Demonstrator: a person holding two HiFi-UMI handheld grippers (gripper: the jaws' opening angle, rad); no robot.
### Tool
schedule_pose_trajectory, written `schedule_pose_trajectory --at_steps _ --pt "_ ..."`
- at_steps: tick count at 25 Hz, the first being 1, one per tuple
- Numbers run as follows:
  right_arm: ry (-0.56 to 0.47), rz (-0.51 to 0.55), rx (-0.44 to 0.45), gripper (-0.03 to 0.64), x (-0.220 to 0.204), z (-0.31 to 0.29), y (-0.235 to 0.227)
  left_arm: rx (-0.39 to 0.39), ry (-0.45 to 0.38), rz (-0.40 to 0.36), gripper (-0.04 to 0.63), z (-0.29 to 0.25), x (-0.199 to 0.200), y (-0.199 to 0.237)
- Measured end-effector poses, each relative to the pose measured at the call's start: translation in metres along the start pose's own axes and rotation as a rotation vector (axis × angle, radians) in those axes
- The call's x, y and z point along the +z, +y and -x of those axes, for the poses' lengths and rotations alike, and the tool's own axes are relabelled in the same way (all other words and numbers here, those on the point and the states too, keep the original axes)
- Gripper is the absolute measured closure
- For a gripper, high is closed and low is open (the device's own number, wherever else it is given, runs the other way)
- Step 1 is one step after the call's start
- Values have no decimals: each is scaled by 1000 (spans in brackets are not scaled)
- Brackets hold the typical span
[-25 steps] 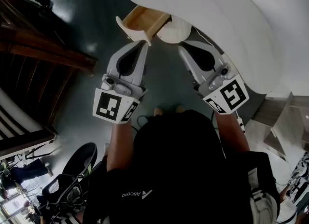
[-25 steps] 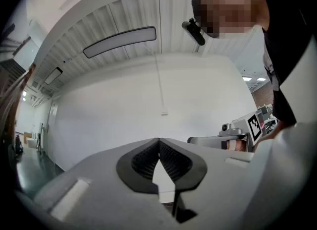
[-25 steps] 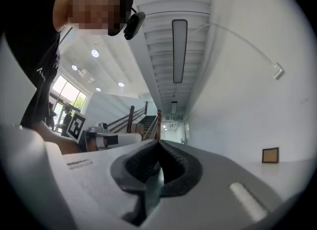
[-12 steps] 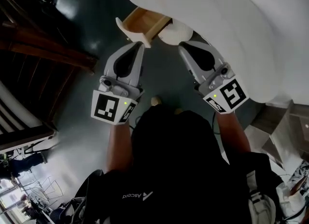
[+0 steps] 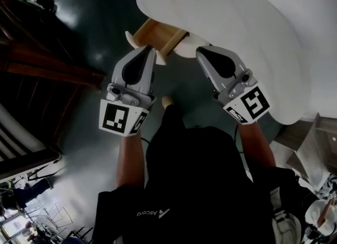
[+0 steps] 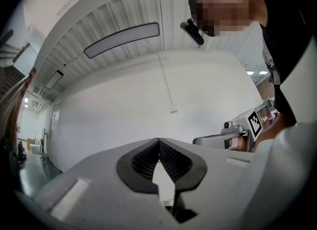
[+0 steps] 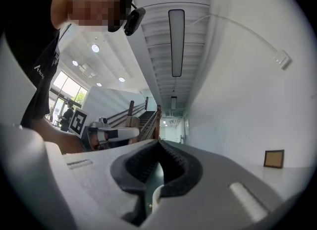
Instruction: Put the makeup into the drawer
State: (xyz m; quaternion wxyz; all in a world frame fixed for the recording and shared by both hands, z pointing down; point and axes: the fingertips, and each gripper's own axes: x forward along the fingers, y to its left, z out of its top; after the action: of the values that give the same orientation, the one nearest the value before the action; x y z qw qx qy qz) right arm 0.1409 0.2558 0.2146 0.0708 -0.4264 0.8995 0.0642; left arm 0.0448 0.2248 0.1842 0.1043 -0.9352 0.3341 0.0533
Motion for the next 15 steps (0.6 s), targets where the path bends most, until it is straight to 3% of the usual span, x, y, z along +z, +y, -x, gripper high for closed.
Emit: schedule_pose_trajectory --at_steps 8,15 --pt "48 34 -49 614 -16 -102 -42 -31 -26 4 584 -37 -17 107" --pt "93 62 -94 614 -40 -198 -78 -102 -45 36 584 -73 -44 193"
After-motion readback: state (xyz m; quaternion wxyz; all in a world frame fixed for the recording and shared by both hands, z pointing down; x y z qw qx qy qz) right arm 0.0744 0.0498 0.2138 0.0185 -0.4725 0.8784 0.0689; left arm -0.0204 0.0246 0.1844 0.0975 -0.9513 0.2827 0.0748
